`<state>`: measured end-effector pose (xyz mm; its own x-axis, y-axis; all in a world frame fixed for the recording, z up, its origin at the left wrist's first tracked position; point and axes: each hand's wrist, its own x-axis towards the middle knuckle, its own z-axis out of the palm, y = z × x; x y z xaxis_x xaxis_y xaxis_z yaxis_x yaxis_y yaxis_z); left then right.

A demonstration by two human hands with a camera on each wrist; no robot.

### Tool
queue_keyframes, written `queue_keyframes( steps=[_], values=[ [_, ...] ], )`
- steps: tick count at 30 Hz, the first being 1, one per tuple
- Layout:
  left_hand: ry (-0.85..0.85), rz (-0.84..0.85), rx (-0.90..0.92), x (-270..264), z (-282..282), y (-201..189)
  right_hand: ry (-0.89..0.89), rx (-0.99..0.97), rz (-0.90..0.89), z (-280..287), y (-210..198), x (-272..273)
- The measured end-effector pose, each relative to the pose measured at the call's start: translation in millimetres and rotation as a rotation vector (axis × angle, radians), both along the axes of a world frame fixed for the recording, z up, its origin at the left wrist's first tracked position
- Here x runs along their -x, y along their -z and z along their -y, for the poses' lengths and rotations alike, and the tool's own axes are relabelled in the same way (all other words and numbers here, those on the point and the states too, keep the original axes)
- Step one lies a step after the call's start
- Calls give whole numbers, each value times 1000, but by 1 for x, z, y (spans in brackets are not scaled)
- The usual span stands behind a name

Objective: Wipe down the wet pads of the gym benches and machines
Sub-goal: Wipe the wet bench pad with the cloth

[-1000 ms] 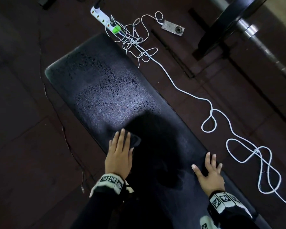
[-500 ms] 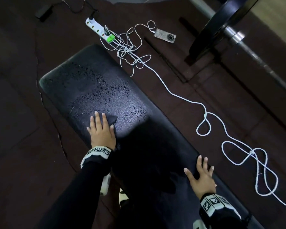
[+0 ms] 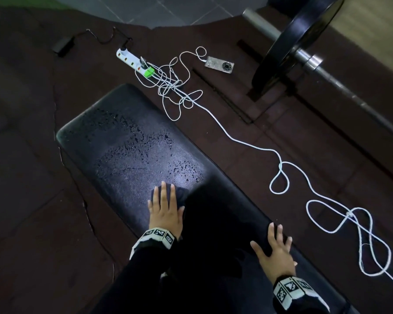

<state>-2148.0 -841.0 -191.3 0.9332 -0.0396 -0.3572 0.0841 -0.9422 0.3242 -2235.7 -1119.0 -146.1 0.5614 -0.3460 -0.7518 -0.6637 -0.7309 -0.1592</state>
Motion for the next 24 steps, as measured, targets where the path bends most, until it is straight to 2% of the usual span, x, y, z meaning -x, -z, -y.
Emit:
queue_keyframes(
  steps=[8,11,14,16,20,24],
  values=[
    [6,-60,38,-3,1,-11,29,74,5,-13,0,-3],
    [46,-77,71,-5,-7,-20,-32,103,126,-38,3,-11],
    [68,-91,66,-9,-37,-29,-155,23,334,-92,3,-26],
    [67,-97,47,-19,-67,-30,-214,-62,396,-137,3,-40],
    [147,-87,-21,-50,-135,-20,-336,-153,312,-218,-3,-69],
    [321,-44,-87,-80,-184,-18,-335,-145,188,-253,1,-82]
  ],
)
